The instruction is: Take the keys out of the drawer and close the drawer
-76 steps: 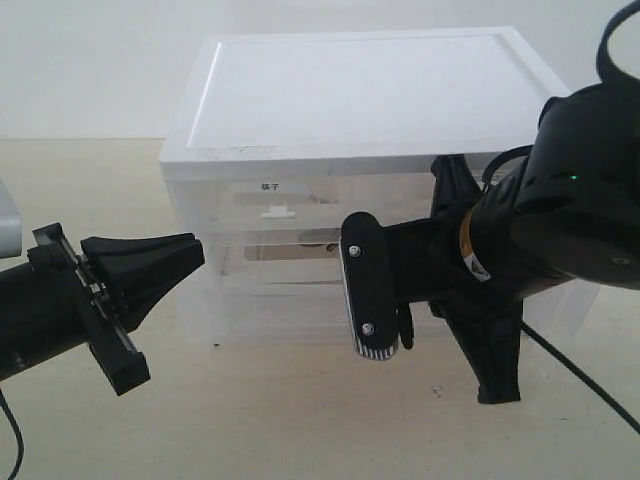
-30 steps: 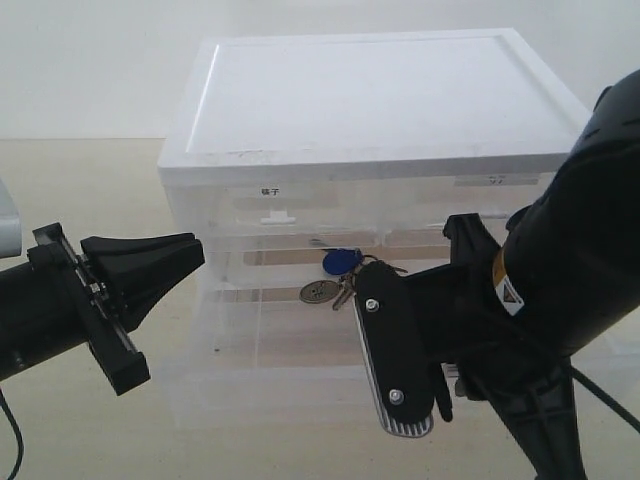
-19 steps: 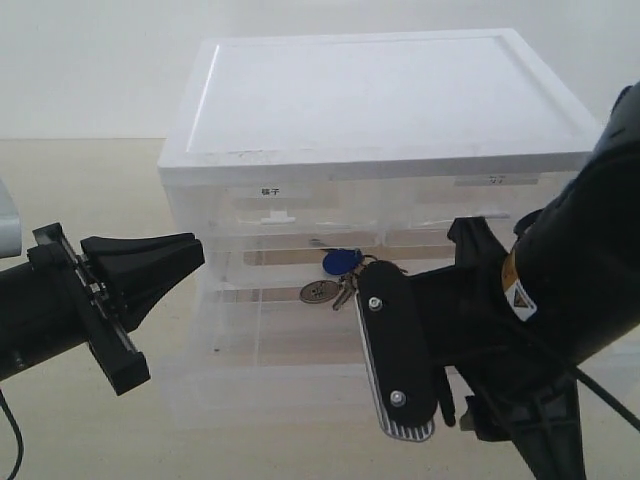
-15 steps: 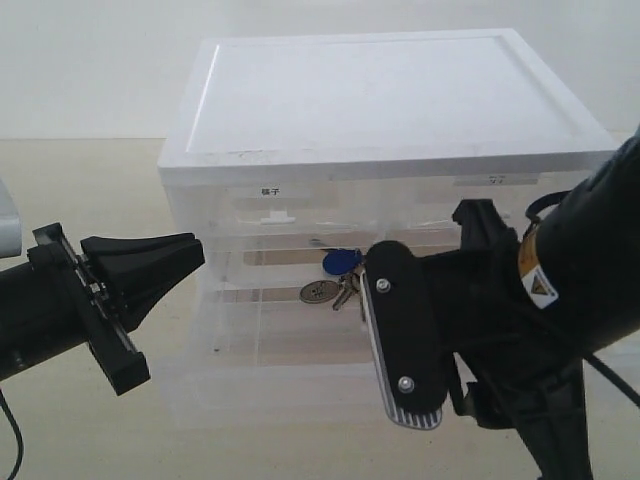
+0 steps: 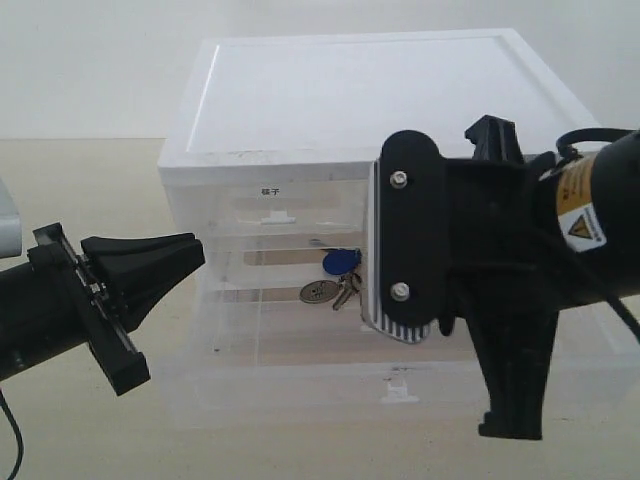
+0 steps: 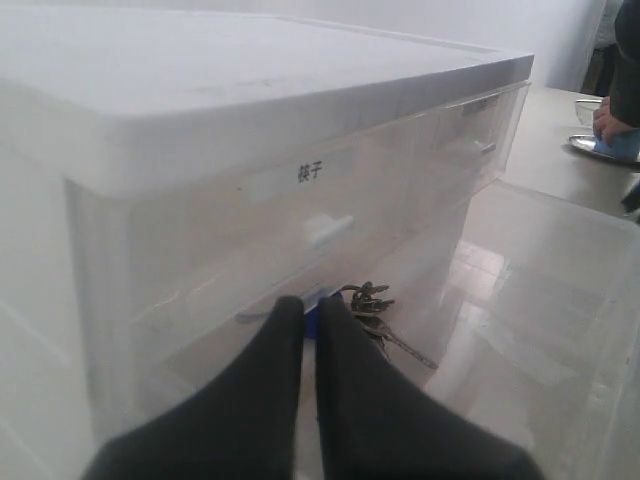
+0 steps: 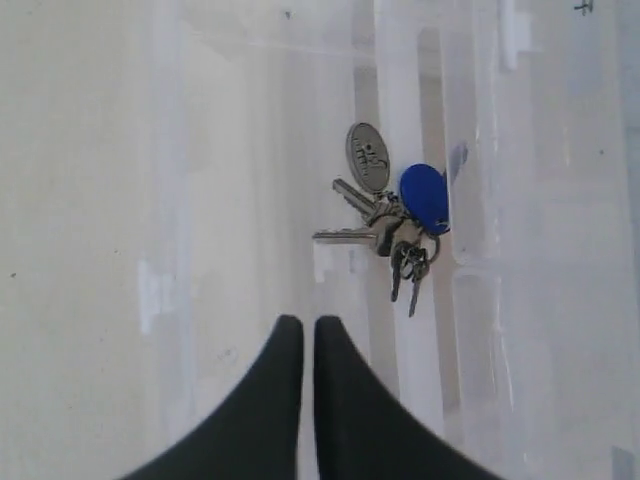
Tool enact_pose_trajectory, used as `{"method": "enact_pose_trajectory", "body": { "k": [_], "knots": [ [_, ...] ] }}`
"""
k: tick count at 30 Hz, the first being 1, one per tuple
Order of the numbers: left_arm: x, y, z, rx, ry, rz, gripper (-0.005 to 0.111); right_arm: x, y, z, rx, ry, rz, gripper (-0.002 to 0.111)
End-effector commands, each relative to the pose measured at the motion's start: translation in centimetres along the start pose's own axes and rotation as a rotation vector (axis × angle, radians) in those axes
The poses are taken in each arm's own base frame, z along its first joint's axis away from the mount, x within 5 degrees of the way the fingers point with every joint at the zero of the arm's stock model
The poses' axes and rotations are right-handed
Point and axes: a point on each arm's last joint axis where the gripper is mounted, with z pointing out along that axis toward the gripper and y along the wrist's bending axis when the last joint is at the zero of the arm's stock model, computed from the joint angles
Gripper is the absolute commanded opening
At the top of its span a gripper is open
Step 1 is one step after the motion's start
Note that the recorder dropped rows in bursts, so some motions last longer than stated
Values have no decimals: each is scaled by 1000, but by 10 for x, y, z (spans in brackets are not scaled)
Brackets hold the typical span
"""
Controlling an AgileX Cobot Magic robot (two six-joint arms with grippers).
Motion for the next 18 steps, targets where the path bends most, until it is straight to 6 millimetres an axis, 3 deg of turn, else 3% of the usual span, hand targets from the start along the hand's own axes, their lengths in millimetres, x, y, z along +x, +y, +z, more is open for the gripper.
{"method": "enact_pose_trajectory", "body": {
  "k": [1, 5, 11, 18],
  "knots": [
    [-1, -2, 2, 17, -8, 0, 4, 1, -11, 23, 86, 55, 70, 0],
    [-1, -2, 2, 17, -8, 0, 4, 5, -17, 51, 160, 149, 154, 2],
    [-1, -2, 2, 17, -8, 0, 4, -3, -14, 75, 131, 86, 266, 31],
    [-1, -2, 2, 19, -7, -6, 4, -5, -13, 83, 134, 48, 512, 33]
  ]
}}
